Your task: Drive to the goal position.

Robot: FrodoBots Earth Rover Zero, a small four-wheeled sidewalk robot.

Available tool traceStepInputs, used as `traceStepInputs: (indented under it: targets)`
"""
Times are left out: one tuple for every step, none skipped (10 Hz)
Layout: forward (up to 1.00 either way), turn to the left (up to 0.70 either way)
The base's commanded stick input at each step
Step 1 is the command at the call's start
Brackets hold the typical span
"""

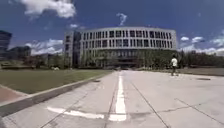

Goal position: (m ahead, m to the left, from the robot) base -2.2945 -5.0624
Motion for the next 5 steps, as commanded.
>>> traceStepInputs:
  targets:
    - [0.70, 0.00]
    - [0.70, 0.00]
    - [0.70, 0.00]
    - [0.70, 0.01]
    - [0.70, 0.01]
